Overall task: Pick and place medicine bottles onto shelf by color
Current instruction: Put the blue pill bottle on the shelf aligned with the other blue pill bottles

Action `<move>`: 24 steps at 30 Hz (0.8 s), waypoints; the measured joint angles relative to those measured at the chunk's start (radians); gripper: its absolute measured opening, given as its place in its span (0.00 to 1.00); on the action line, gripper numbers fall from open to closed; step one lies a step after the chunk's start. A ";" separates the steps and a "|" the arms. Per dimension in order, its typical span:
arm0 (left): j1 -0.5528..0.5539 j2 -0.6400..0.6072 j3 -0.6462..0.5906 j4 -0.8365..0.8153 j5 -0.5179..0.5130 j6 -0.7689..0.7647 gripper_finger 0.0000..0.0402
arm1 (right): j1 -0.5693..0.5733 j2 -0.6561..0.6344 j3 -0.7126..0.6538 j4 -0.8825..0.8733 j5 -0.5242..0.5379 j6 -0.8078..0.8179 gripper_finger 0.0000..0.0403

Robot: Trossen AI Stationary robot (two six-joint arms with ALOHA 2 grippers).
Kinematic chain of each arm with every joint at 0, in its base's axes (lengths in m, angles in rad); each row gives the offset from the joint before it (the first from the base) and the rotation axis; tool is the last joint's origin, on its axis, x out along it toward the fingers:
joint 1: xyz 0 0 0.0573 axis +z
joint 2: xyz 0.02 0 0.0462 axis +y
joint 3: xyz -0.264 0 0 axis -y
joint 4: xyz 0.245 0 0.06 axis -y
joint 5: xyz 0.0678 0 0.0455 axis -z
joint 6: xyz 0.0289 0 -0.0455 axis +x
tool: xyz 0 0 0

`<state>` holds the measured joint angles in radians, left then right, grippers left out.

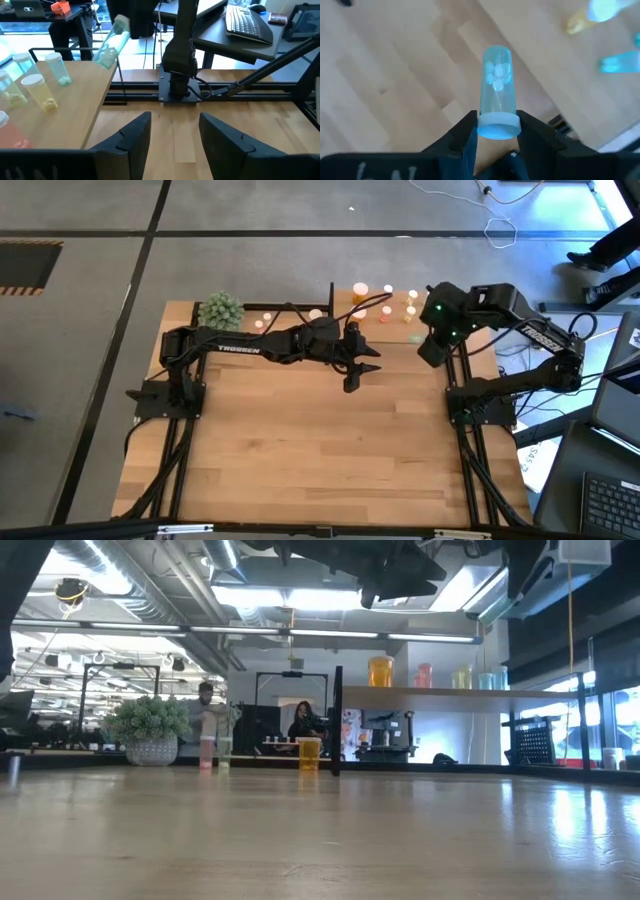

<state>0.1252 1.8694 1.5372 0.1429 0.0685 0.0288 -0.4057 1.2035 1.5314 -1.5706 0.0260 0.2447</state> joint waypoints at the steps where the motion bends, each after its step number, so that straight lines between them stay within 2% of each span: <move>1: 0.001 0.000 0.000 0.000 0.001 0.000 0.41 | -0.009 -0.002 0.000 0.000 -0.025 -0.013 0.31; 4: 0.005 0.000 0.000 0.000 0.001 0.000 0.41 | -0.022 -0.019 0.000 0.000 -0.073 -0.028 0.31; 7: 0.012 0.000 0.000 0.000 0.000 0.000 0.41 | -0.024 -0.060 0.000 0.000 -0.078 -0.037 0.31; 12: 0.026 0.000 0.000 0.000 0.000 0.000 0.41 | -0.024 -0.164 -0.041 -0.002 -0.081 0.091 0.31; 16: 0.037 0.000 0.000 0.000 0.010 0.000 0.41 | -0.024 -0.226 -0.125 -0.002 -0.093 0.169 0.31; 20: 0.048 0.000 0.000 0.000 0.043 0.000 0.41 | -0.024 -0.239 -0.226 -0.002 -0.164 0.197 0.31; 24: 0.054 0.000 0.000 0.000 0.051 0.000 0.41 | -0.024 -0.208 -0.267 -0.002 -0.155 0.154 0.31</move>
<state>0.1795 1.8694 1.5372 0.1429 0.1198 0.0292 -0.4301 0.9955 1.2648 -1.5726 -0.1291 0.3992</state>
